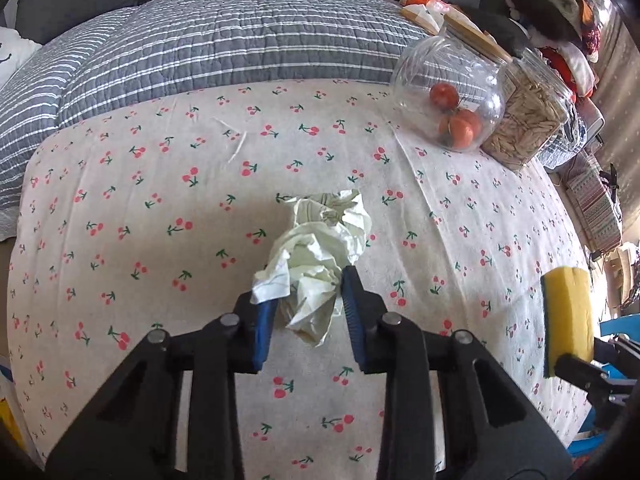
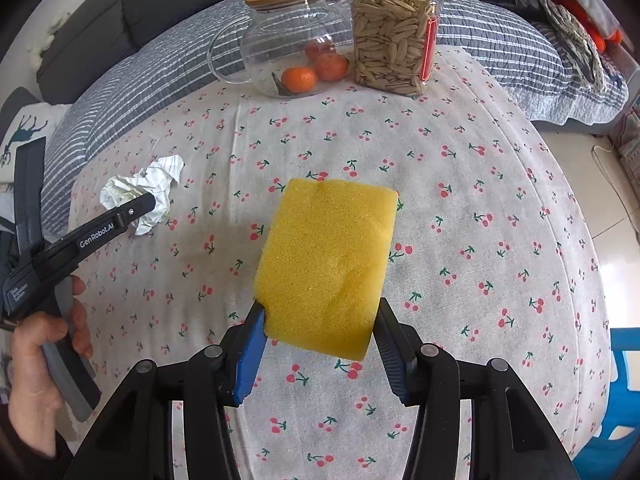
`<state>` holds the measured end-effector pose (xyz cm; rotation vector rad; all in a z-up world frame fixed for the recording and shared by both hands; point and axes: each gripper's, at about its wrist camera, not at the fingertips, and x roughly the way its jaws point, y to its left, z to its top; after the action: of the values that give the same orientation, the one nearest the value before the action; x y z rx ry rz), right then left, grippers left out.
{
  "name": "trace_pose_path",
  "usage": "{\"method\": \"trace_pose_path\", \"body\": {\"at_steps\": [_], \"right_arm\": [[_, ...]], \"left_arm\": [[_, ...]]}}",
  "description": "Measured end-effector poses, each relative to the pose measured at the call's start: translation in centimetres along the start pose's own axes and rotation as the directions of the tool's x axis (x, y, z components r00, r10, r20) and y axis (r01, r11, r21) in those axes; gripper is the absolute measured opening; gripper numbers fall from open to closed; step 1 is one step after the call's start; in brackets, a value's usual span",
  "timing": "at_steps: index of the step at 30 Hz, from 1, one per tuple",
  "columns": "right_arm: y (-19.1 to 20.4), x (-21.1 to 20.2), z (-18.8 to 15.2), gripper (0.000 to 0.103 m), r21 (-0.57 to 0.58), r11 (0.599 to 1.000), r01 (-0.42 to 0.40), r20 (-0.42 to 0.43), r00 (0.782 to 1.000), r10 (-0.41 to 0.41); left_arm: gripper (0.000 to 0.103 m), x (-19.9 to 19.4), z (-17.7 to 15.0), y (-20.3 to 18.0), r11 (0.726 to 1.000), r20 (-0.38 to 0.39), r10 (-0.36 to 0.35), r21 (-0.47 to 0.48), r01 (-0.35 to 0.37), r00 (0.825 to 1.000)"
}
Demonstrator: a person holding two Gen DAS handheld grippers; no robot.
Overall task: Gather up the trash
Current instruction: 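Drop the tissue into the bin with the left tool while the right tool drops the sponge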
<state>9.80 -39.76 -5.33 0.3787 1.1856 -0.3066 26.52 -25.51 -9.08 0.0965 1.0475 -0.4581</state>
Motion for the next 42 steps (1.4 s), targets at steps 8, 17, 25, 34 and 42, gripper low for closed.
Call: {"method": "trace_pose_path", "body": {"at_steps": [8,17,25,34,42], "right_arm": [[1.9,-1.4,0.3,0.053,0.01,0.999,-0.047,0.034,0.998,0.047],[7.7,-3.2,-1.3,0.053,-0.035,0.989,-0.143,0.058,0.988,0.145],[15.0,-3.2,-4.6,0.053,-0.202,0.97,-0.138,0.049,0.987,0.151],[21.5,-0.9,-7.7,0.054,-0.349,0.929,-0.122,0.003,0.991,0.131],[24.8,-0.3,-7.8,0.054,-0.371,0.915,-0.16,-0.005,0.985,0.171]], "left_arm": [[0.033,-5.8,-3.1,2.5,0.998,-0.007,0.036,0.056,-0.036,0.999],[0.033,-14.0,-9.0,10.5,0.992,0.023,0.128,0.014,-0.128,0.992],[0.033,-17.7,-14.7,21.4,0.955,0.015,0.264,-0.144,-0.259,0.964],[0.034,-19.3,-19.1,30.8,0.898,-0.055,0.306,-0.315,-0.308,0.95],[0.035,-19.3,-21.0,34.9,0.85,-0.094,0.334,-0.4,-0.343,0.938]]}}
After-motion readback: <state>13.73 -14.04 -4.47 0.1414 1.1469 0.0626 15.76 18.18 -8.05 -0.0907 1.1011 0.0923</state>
